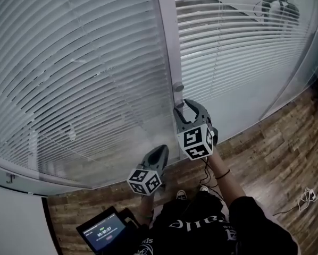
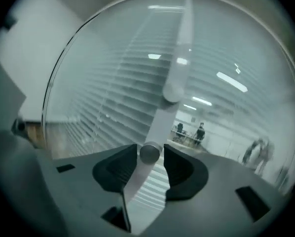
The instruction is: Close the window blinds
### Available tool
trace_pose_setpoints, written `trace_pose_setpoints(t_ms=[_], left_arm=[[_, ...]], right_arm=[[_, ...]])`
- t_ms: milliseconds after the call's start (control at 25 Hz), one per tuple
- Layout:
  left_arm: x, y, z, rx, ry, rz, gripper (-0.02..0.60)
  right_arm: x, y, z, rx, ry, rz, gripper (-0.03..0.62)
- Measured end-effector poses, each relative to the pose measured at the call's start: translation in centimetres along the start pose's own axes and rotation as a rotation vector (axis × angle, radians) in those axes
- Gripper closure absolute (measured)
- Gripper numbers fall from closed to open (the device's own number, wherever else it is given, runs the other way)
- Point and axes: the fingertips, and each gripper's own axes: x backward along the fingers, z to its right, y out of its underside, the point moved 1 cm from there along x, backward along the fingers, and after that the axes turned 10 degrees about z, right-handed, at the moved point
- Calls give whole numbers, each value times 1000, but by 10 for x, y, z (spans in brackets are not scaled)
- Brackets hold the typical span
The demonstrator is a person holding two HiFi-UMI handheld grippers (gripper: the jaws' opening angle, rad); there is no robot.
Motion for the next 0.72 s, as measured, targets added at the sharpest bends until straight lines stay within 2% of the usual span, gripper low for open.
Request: trace_pose_setpoints(t_ms=[80, 120, 160, 240, 320, 640, 720], left_arm=[[0, 1, 2, 1, 4, -1, 577], [1, 2, 2, 0, 5, 0, 577], [1, 2, 3, 1, 5, 2, 577], [1, 3, 2, 4, 3, 2, 577], [1, 4, 0, 5, 2, -1, 577], [5, 2, -4, 8, -6, -1, 577], [5, 4, -3, 8, -3, -4, 577]], right_arm=[[-2, 2, -6, 229, 19, -39, 439], [-3, 4, -7, 297, 33, -51, 439], [-4, 6, -7, 328, 43, -58, 446], [-5, 8, -5, 287, 47, -59, 456], [-6, 8, -3, 114, 44, -42, 456], [-5, 14, 8, -836, 23, 50, 457], [-5, 16, 9, -982, 6, 62, 457]])
